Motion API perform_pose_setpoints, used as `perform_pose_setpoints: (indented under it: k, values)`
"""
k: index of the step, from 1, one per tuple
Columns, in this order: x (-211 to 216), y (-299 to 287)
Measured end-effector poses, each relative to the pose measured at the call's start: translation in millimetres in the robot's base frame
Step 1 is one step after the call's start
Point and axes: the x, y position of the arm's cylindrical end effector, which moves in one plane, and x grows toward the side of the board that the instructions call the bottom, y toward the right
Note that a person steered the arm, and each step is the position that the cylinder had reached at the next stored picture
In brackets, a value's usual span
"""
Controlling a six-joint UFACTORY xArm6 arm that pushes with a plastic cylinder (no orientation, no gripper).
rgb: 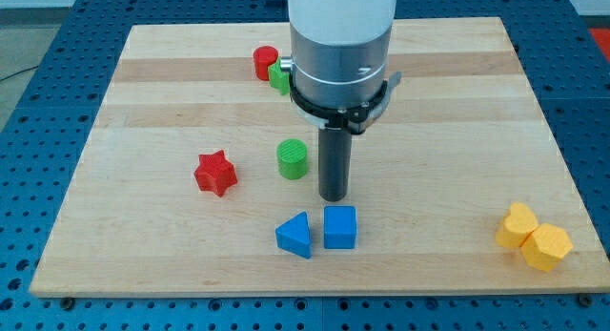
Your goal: Push the green circle diagonally towards the top left of the yellow heart
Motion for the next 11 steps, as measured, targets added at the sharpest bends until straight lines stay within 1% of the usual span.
perform_pose_setpoints:
  k: [1, 2, 3, 4, 5, 6, 7, 8, 9, 11]
  values:
    - [-21.7, -6.1]
    - [-26.6, -23.3]
    - [-9.2, -34.5]
    - [3.0, -61.6]
    - [-17.3, -83.0]
    - [-39.9, -83.2]
    - [-53.8, -79.9]
    - [-56.5, -34.9]
    - [-64.5, -4.2]
    - [-103.8, 38.2]
